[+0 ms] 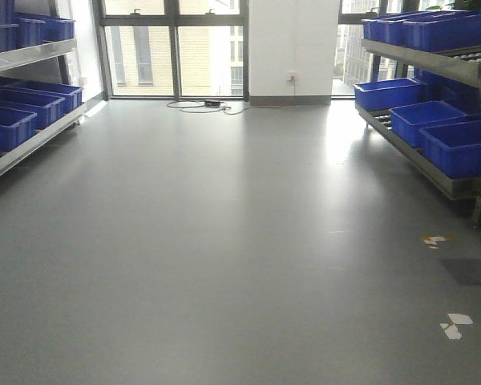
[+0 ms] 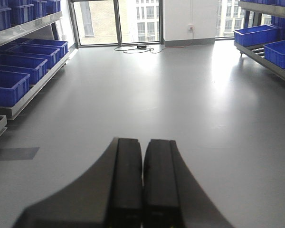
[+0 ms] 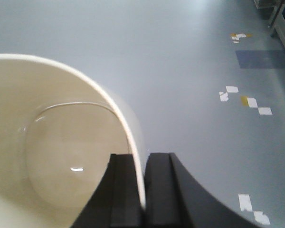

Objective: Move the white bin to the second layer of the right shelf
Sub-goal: 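Drive the base past the blue crate shelves toward the windows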

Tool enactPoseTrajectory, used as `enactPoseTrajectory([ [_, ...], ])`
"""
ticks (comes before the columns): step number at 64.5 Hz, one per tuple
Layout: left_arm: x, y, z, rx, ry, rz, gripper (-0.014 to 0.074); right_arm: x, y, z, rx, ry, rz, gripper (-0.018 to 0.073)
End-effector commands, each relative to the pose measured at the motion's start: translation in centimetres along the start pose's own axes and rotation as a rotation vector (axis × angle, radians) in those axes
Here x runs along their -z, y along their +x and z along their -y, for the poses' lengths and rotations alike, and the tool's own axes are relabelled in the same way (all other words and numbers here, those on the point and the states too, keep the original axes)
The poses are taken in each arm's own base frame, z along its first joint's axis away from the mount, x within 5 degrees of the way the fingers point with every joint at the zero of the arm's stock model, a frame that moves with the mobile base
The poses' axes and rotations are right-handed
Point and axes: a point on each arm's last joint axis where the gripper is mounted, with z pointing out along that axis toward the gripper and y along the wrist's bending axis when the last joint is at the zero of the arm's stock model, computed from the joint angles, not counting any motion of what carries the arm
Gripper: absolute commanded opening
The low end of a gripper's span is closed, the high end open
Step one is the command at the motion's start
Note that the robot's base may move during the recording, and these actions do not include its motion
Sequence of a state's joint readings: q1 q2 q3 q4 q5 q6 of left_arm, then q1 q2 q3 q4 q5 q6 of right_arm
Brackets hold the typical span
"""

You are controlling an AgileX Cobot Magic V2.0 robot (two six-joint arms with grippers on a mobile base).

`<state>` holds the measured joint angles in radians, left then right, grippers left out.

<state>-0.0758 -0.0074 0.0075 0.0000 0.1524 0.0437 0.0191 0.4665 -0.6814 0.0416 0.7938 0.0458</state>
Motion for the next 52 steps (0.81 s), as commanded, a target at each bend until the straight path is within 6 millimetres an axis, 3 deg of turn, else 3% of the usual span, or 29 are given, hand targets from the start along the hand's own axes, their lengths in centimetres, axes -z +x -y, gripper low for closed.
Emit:
enactPoseTrajectory([
  [1,-0.08,0.40,0.04,0.011,0.002,0.062,0.0085,0.54,-1.55,-0.09,-0.005,-0.004,0.115,0.0087],
  [52,-0.08,0.40,0.04,0.011,0.002,0.062,0.0085,0.54,-1.56,-0.09,-0.005,-0.004,0.116,0.0087],
])
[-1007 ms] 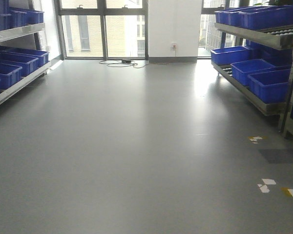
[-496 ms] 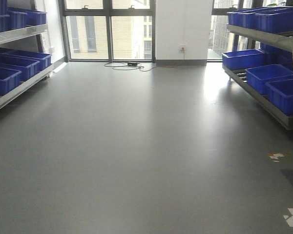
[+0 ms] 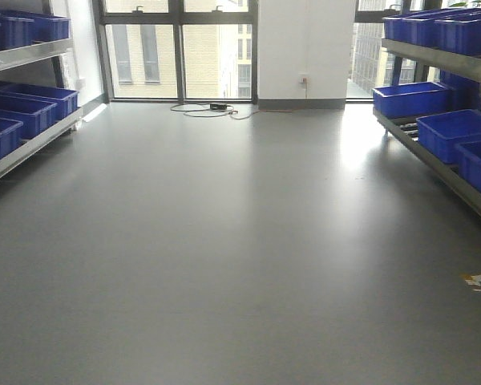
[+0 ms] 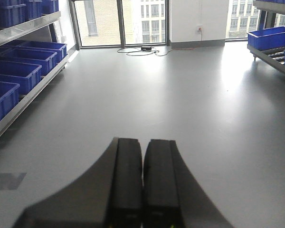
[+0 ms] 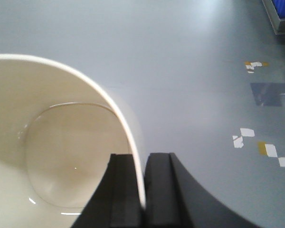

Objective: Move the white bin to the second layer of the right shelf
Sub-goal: 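Drive the base past the blue crate shelves toward the windows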

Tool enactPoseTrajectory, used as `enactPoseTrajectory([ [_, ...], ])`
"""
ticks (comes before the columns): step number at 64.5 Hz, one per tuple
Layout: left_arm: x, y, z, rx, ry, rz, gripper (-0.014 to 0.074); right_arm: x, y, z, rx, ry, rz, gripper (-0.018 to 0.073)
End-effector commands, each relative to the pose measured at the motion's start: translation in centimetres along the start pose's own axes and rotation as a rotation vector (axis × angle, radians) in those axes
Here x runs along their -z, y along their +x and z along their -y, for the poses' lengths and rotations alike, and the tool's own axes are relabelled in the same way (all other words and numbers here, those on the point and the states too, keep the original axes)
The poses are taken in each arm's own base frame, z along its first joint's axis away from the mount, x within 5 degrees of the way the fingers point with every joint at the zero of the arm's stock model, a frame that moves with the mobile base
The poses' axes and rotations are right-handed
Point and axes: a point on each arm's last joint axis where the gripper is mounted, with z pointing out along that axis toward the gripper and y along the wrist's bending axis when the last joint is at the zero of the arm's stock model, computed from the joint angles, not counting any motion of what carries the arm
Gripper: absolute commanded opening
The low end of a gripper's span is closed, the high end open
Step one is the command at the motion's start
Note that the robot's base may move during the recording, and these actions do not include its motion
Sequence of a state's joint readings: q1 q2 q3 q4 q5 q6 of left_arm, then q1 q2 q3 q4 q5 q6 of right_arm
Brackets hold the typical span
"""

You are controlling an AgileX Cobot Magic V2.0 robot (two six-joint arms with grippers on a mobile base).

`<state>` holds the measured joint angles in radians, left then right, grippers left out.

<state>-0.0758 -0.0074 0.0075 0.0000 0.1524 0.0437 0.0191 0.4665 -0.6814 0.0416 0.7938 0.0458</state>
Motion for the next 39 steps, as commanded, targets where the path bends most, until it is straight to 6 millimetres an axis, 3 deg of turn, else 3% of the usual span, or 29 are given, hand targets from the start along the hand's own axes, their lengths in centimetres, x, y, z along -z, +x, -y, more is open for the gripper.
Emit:
enactPoseTrajectory([
  [1,-0.08,0.40,0.04,0.011,0.002,0.062,0.0085,0.54,-1.56,-0.09,-0.005,-0.004,0.116,0.0087],
  [39,-0.08,0.40,0.04,0.011,0.002,0.062,0.0085,0.54,-1.56,-0.09,-0.005,-0.004,0.116,0.0087],
])
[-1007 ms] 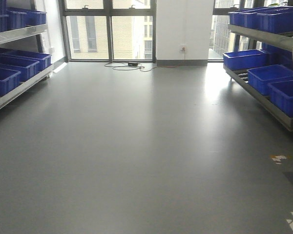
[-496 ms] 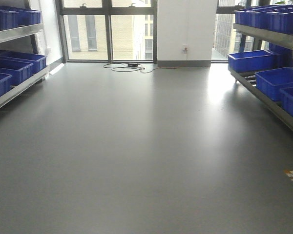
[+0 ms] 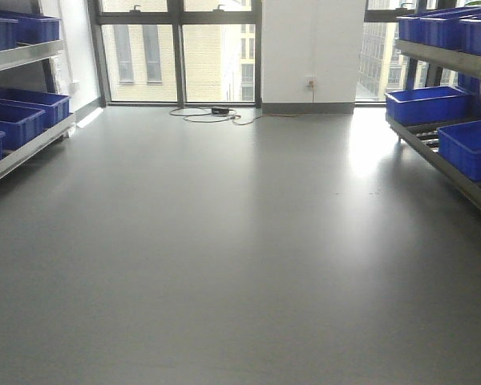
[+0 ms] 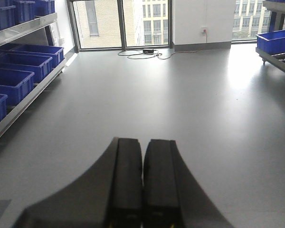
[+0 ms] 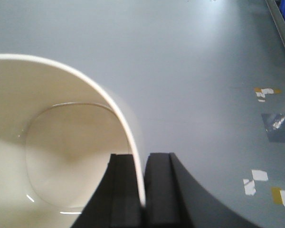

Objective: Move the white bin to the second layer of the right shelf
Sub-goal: 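Drive the base past the blue crate shelves toward the windows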

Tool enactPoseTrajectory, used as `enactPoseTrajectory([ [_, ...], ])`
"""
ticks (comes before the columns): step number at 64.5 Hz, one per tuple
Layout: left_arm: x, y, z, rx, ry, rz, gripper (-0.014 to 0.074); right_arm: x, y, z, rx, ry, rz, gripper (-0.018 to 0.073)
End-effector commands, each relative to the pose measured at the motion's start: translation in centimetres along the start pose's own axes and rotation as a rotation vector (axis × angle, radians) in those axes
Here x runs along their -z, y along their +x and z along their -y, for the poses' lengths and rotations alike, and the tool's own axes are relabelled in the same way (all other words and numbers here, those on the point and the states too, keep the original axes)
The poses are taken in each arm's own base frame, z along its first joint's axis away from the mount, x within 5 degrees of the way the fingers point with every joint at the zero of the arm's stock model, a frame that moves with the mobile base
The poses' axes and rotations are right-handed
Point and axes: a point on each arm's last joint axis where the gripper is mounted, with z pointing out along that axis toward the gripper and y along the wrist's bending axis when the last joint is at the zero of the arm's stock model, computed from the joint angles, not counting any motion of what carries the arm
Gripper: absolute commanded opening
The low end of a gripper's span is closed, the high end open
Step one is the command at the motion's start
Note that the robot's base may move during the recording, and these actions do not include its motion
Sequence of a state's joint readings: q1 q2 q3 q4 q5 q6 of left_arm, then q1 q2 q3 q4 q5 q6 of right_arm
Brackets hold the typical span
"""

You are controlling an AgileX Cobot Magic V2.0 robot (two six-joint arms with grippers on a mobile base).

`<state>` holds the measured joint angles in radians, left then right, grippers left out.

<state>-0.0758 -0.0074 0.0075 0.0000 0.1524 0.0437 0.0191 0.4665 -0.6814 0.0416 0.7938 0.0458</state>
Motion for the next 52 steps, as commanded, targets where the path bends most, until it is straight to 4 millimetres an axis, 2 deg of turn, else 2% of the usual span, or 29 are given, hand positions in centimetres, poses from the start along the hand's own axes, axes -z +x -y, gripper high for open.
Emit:
enactPoseTrajectory([
  [1,-0.08,0.40,0.04,0.011,0.002,0.062,0.0085,0.54,-1.56,-0.09,-0.005,-0.004,0.116,0.0087],
  [52,-0.08,0.40,0.04,0.011,0.002,0.062,0.0085,0.54,-1.55,-0.09,-0.005,-0.004,0.115,0.0087],
])
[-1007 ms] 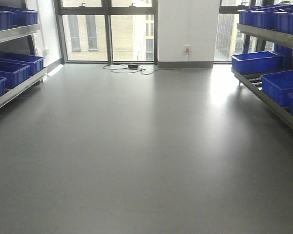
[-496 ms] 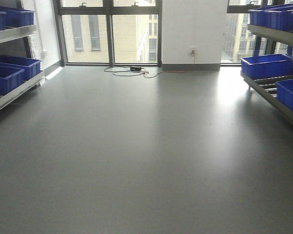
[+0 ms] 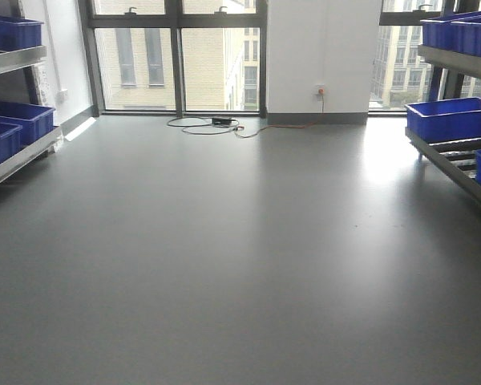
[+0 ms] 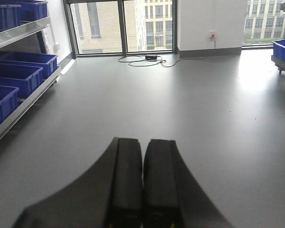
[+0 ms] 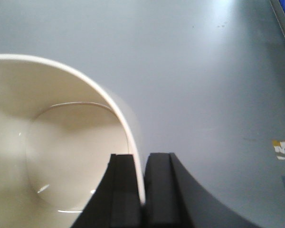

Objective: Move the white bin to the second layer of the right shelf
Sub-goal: 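Drive the base past the blue crate shelves toward the windows, then turn the base toward the roller shelf rack with blue bins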

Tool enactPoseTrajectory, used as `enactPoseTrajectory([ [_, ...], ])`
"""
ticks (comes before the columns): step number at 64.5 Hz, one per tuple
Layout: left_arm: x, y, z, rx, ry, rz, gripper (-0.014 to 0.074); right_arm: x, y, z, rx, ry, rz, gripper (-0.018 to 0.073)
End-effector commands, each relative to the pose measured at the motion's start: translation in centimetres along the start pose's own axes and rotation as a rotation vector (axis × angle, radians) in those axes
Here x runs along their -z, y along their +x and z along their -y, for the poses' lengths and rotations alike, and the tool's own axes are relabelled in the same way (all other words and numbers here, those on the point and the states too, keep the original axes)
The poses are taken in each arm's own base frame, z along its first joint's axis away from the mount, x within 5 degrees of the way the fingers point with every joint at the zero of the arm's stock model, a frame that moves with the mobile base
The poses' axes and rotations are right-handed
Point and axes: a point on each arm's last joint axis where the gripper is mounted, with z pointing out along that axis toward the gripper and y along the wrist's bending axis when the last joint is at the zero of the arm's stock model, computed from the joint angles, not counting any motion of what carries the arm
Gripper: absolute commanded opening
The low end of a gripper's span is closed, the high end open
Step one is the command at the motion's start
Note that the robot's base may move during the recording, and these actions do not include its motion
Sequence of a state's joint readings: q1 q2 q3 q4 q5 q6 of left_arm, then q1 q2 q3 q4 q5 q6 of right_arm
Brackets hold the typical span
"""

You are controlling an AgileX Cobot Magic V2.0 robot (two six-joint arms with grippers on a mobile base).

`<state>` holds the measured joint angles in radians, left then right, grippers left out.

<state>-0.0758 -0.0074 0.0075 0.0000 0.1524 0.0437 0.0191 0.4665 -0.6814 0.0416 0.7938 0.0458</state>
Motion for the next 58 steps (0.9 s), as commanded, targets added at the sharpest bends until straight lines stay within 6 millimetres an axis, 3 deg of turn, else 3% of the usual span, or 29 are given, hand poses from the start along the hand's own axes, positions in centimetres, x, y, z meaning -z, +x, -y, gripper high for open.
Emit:
enactPoseTrajectory([
  [1,-0.08,0.40,0.04,0.011,0.002,0.062,0.0085,0.54,-1.55,-0.09,-0.005,-0.004,0.115,0.0087],
  [58,-0.08,0.40,0.04,0.011,0.002,0.062,0.0085,0.54,-1.56,-0.09,-0.005,-0.004,0.116,0.0087],
])
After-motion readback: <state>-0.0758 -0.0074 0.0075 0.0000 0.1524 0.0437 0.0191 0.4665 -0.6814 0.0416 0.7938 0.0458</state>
